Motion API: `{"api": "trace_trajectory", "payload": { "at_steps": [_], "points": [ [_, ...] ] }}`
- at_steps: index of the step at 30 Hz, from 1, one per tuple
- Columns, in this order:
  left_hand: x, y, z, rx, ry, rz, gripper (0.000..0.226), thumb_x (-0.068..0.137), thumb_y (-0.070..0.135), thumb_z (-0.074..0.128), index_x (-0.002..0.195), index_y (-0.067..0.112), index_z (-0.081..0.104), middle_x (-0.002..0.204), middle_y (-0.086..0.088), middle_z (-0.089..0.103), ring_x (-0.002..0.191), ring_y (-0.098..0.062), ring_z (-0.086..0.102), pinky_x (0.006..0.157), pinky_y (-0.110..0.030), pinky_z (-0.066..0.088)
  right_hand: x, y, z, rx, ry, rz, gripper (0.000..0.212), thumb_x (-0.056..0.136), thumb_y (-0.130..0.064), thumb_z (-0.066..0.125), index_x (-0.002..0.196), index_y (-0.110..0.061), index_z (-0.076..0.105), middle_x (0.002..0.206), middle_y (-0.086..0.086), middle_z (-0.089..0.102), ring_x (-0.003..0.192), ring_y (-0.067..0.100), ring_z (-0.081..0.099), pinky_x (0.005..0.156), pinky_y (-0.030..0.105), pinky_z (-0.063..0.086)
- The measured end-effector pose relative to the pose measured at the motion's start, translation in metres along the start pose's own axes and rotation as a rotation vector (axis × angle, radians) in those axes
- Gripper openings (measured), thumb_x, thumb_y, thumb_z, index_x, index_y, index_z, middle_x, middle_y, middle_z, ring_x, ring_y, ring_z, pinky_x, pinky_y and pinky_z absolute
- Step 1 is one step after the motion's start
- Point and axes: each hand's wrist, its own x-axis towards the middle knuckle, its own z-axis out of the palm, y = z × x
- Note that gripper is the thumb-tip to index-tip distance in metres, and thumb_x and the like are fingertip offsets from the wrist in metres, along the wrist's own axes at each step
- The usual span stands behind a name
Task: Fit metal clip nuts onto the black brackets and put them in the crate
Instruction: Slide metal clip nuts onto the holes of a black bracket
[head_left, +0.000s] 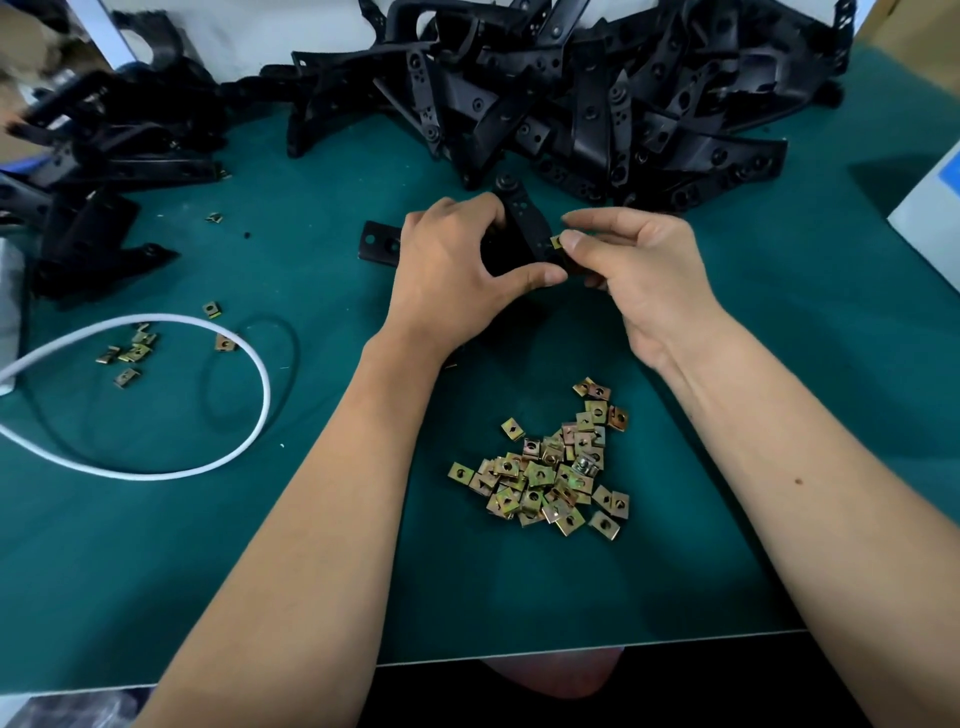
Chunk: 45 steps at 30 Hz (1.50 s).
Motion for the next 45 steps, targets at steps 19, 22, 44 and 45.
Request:
{"api": "trace_trajectory", "payload": {
  "at_steps": [19, 22, 44, 45],
  "points": [
    [0.004, 0.003, 0.008, 0.086, -0.042, 0.021, 0.060, 0.078, 0.070, 0.072, 0.096, 0.018, 0.048, 0.089, 0.006, 0.058, 0.082, -0.017, 0.051, 0.098, -0.037, 0.035, -0.007, -0.007, 0.003, -0.338, -0.001, -0.220, 0.011, 0.089, -0.014, 0.075, 0.082, -0.019, 0.082, 0.078, -0.008, 0.075, 0.083, 0.005, 0.070, 0.077, 0.020, 0.053],
    [0.003, 0.003, 0.008, 0.081, -0.039, 0.002, 0.063, 0.078, 0.071, 0.072, 0.099, 0.014, 0.054, 0.091, 0.004, 0.062, 0.084, -0.017, 0.053, 0.100, -0.038, 0.035, -0.009, -0.010, 0.003, -0.480, -0.017, -0.320, 0.017, 0.093, -0.014, 0.069, 0.081, -0.017, 0.081, 0.082, -0.005, 0.072, 0.085, 0.008, 0.067, 0.077, 0.019, 0.048],
    [0.001, -0.025, -0.011, -0.074, 0.090, -0.337, 0.045, 0.077, 0.069, 0.074, 0.090, 0.029, 0.057, 0.078, 0.020, 0.058, 0.089, -0.019, 0.064, 0.096, -0.051, 0.050, -0.032, -0.029, 0.016, -0.814, -1.120, -0.264, 0.018, 0.073, -0.039, 0.091, 0.086, -0.036, 0.079, 0.087, -0.025, 0.060, 0.091, 0.007, 0.057, 0.079, 0.026, 0.047],
    [0.001, -0.025, -0.010, -0.085, 0.092, -0.340, 0.045, 0.077, 0.069, 0.074, 0.091, 0.029, 0.058, 0.079, 0.019, 0.059, 0.090, -0.019, 0.064, 0.095, -0.051, 0.050, -0.032, -0.028, 0.016, -0.818, -1.115, -0.257, 0.016, 0.074, -0.038, 0.090, 0.084, -0.036, 0.079, 0.086, -0.024, 0.061, 0.091, 0.007, 0.058, 0.079, 0.027, 0.047]
  ]
}}
